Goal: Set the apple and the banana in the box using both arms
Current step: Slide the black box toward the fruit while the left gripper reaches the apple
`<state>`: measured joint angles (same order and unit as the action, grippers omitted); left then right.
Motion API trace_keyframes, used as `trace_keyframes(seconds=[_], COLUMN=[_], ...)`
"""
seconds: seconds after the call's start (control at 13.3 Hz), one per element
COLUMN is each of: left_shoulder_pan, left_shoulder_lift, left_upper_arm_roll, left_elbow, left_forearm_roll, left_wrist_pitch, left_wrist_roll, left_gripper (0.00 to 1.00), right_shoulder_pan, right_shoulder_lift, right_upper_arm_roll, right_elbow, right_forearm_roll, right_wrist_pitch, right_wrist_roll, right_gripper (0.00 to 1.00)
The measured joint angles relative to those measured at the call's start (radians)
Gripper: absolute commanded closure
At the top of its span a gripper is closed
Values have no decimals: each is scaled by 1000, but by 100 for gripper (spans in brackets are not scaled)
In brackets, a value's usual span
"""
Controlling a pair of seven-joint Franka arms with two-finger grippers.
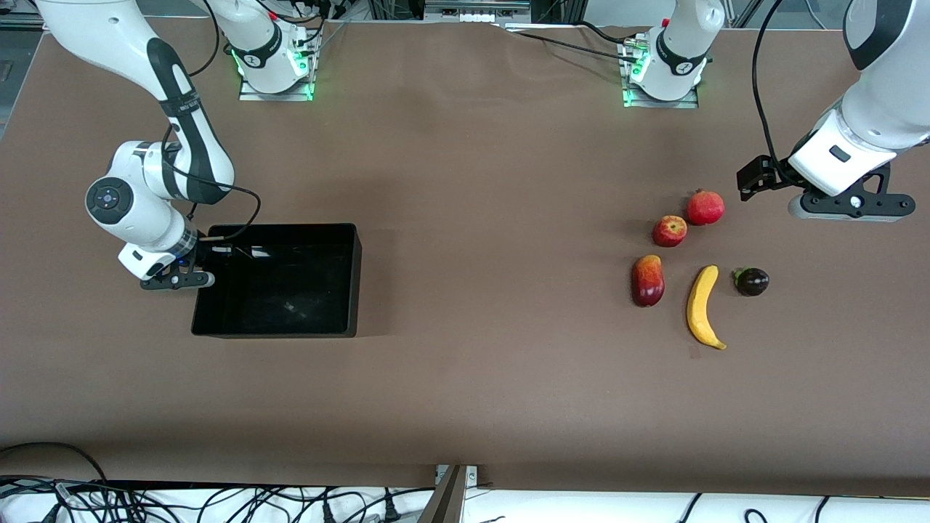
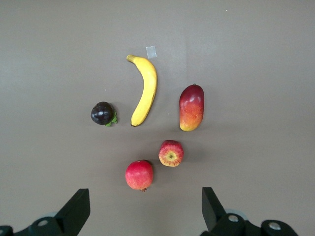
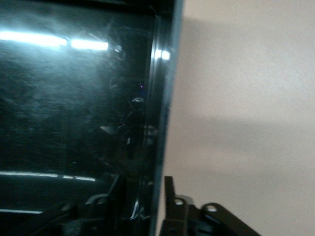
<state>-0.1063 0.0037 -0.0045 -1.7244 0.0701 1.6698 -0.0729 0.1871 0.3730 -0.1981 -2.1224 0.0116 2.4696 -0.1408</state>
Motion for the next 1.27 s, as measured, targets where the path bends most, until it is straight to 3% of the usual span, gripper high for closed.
trace_keyframes(seconds=[0.38, 0.67, 1.05, 1.27], left_shoulder_pan=[0, 5, 13, 13], left_shoulder_lift=[0, 0, 14, 42], left_upper_arm_roll=[0, 4, 8, 6], left_elbow=[0, 0, -3, -10], left_forearm_roll=[0, 0, 0, 0], left_wrist_pitch=[0, 0, -2, -3], left_wrist_roll=[0, 0, 1, 5], left_gripper=[0, 0, 0, 0], right_shoulder_pan=[16, 210, 516, 592], right_shoulder_lift=[-28, 9, 241, 374], right_upper_arm_roll=[144, 194, 198, 197], right_elbow=[176, 363, 610, 749], right_forearm_roll=[7, 11, 115, 123], right_wrist_pitch=[-223, -328, -324, -286], right_wrist_roll=[16, 257, 680, 895], right_gripper=[100, 100, 100, 100])
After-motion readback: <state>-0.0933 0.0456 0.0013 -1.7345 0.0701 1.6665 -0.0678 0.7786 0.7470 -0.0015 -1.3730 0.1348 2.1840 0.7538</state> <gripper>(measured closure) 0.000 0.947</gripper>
